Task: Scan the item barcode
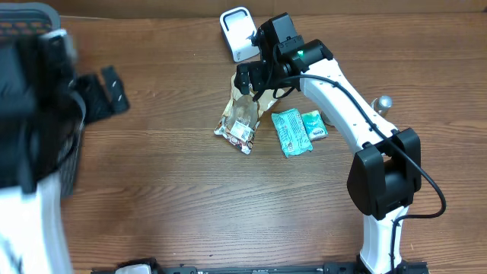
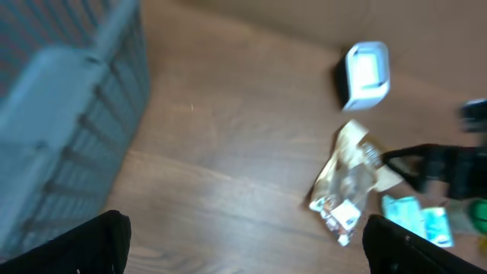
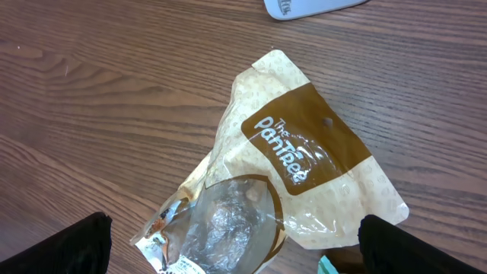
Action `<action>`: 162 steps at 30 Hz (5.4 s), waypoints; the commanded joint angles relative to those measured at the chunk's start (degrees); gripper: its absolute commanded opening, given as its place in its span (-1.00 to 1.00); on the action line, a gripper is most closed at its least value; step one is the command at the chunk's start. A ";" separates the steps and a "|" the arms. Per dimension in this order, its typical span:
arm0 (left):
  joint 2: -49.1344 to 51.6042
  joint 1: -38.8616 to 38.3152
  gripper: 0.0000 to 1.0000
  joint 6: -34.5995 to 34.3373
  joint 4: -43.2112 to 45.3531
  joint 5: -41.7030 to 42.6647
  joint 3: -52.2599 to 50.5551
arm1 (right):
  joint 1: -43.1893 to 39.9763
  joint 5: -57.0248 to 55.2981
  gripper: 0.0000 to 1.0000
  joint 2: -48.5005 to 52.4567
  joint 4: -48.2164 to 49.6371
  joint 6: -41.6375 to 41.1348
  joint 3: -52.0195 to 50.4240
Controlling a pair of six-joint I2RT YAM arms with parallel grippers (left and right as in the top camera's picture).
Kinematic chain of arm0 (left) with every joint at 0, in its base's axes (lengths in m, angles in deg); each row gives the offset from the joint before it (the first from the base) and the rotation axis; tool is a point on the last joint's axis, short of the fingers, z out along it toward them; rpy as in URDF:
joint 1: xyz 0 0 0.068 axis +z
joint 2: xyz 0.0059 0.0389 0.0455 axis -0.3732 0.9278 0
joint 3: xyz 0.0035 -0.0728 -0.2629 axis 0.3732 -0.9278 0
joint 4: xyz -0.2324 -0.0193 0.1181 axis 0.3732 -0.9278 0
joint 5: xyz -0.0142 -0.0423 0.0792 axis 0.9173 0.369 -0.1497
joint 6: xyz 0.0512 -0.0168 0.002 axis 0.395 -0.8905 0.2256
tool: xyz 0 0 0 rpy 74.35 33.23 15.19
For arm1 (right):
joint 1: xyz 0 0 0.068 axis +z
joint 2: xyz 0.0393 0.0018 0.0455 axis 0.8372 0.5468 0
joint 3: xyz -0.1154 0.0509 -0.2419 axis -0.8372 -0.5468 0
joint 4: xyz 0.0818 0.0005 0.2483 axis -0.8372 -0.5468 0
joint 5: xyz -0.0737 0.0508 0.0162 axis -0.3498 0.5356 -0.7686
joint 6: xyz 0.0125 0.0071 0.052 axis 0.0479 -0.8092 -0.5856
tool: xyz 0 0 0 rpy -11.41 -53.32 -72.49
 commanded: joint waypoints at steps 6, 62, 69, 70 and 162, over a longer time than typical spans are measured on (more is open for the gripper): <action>-13.86 -0.37 0.98 -0.83 -0.68 -0.20 0.44 | 0.09 -0.31 1.00 -0.28 0.35 0.22 0.46; -23.76 -0.44 0.99 -0.83 -0.79 -2.12 -20.39 | 0.09 -0.31 1.00 -0.28 0.35 0.22 0.46; -28.39 -0.44 0.99 -0.85 6.05 -2.08 -32.04 | 0.09 -0.31 1.00 -0.28 0.35 0.22 0.46; -28.89 -0.44 0.99 -0.87 8.13 -1.79 -33.42 | 0.09 -0.31 1.00 -0.28 0.35 0.22 0.46; -73.88 -6.08 0.99 -7.06 74.36 -3.34 -109.04 | 0.09 -0.31 1.00 -0.28 0.35 0.22 0.46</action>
